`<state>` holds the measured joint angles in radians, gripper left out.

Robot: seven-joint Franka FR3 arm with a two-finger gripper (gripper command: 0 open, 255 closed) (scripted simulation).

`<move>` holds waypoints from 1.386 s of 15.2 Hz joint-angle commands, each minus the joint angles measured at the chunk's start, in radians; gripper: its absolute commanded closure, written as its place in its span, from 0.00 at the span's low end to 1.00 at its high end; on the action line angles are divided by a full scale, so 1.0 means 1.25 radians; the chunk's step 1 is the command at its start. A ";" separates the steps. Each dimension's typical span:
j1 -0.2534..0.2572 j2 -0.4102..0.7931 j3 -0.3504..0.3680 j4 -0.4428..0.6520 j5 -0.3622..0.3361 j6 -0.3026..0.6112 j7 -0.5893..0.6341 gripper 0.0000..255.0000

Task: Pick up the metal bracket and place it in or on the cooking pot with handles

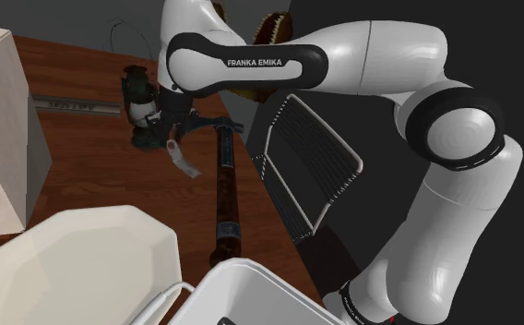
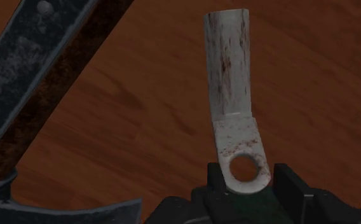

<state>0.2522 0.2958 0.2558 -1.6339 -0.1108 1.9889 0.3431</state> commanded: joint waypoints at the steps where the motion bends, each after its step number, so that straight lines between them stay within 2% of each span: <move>1: -0.002 0.010 -0.003 -0.008 -0.001 0.000 0.000 1.00; 8: -0.002 0.012 -0.003 -0.006 -0.001 0.000 0.000 1.00; 9: -0.002 0.012 -0.003 -0.006 -0.001 0.000 0.000 0.00; 13: 0.039 -0.090 0.011 -0.105 -0.112 -0.051 -0.033 0.00; 21: 0.034 -0.077 0.005 -0.166 -0.133 0.019 -0.027 0.00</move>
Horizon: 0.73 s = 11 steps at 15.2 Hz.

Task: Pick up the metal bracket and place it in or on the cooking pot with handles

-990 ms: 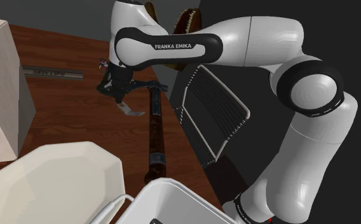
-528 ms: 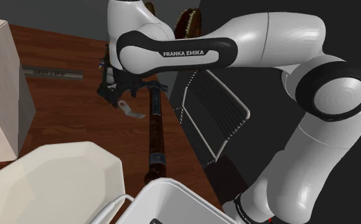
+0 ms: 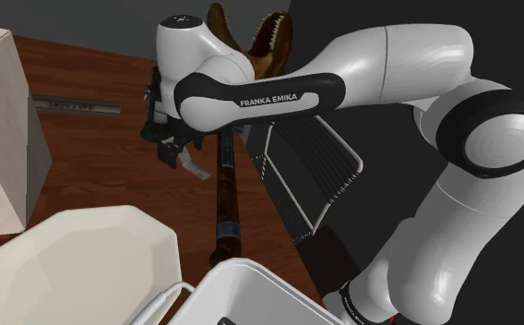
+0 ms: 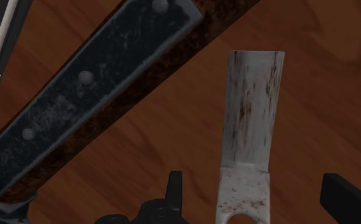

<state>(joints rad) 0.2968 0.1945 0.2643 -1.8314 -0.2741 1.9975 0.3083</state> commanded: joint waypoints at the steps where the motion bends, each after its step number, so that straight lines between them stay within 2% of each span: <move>1: -0.001 0.004 -0.001 -0.008 -0.003 0.013 0.001 0.00; 8: -0.001 0.004 -0.001 -0.008 -0.003 0.013 0.001 0.00; 9: -0.001 0.004 -0.001 -0.008 -0.003 0.013 0.001 1.00; 11: -0.001 0.004 -0.001 -0.008 -0.003 0.013 0.001 1.00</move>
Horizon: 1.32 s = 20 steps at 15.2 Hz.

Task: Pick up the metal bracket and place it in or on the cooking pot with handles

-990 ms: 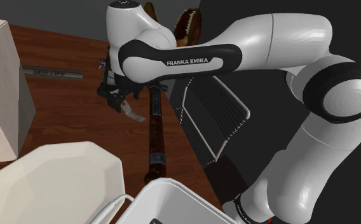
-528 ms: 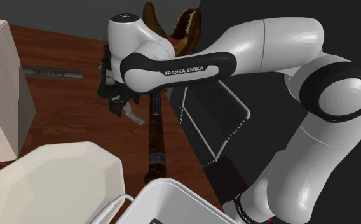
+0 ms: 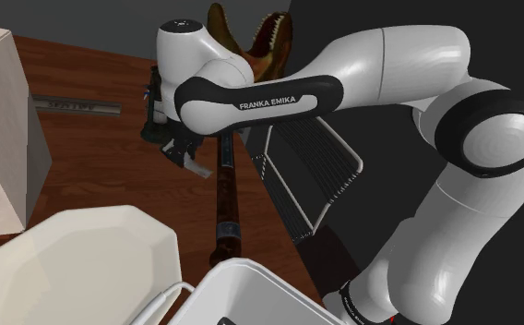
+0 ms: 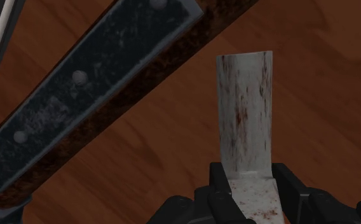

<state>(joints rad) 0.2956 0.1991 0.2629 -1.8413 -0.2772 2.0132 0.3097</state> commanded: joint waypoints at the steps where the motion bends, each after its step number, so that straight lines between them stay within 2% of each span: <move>1: 0.000 0.000 0.000 0.000 0.000 0.000 0.000 1.00; 7: 0.000 0.000 0.000 0.000 0.000 0.000 0.000 1.00; 20: 0.001 -0.031 0.004 0.099 0.021 -0.126 -0.032 1.00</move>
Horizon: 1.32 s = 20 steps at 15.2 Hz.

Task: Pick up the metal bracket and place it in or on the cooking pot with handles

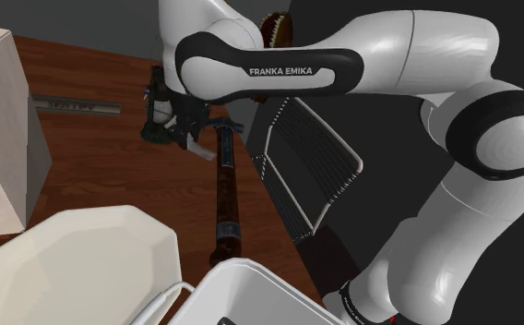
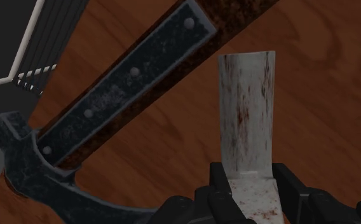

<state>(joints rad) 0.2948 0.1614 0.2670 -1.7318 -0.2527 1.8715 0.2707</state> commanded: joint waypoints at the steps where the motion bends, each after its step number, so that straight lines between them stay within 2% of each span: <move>1: 0.002 -0.002 0.001 0.021 0.002 -0.023 -0.003 1.00; 20: 0.013 0.012 0.007 0.243 0.005 -0.228 -0.039 1.00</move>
<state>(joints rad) 0.3079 0.1720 0.2738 -1.4467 -0.2449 1.6009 0.2217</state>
